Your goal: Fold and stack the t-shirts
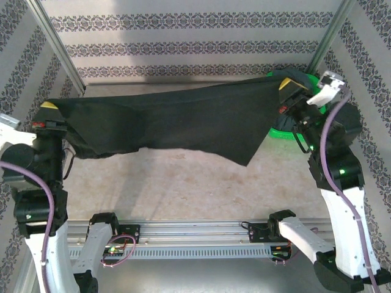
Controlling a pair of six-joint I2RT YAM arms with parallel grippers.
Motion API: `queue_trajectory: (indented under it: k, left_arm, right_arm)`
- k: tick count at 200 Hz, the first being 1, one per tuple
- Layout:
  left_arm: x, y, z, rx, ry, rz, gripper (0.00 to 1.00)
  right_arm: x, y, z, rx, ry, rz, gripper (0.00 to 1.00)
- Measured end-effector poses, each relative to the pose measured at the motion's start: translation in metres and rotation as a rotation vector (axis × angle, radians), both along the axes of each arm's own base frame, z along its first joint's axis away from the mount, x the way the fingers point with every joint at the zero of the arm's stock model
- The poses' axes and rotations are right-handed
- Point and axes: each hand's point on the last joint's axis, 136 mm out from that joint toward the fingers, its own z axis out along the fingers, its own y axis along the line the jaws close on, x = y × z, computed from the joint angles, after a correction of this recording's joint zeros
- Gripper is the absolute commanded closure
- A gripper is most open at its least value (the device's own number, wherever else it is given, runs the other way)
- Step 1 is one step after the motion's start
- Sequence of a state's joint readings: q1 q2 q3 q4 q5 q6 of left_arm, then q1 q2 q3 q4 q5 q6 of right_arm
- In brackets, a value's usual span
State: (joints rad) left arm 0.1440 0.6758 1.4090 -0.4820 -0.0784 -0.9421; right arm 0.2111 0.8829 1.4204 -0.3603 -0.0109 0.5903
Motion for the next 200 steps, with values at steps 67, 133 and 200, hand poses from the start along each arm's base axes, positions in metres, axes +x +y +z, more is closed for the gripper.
queue_trajectory:
  k: [67,133,200]
  left_arm:
    - [0.118,0.015,0.002,0.001,0.08,-0.013,0.81]
    - [0.34,0.03,-0.278,-0.166,0.718,-0.172,0.19]
    - [0.221,-0.009,-0.313,-0.2,0.789,-0.251,0.44]
  right_arm:
    - [0.109,-0.005,0.01,-0.022,0.034,-0.088,0.88]
    - [0.299,-0.014,-0.238,-0.051,0.686,-0.097,0.33]
    - [0.152,0.022,-0.319,-0.064,0.926,-0.006,0.41]
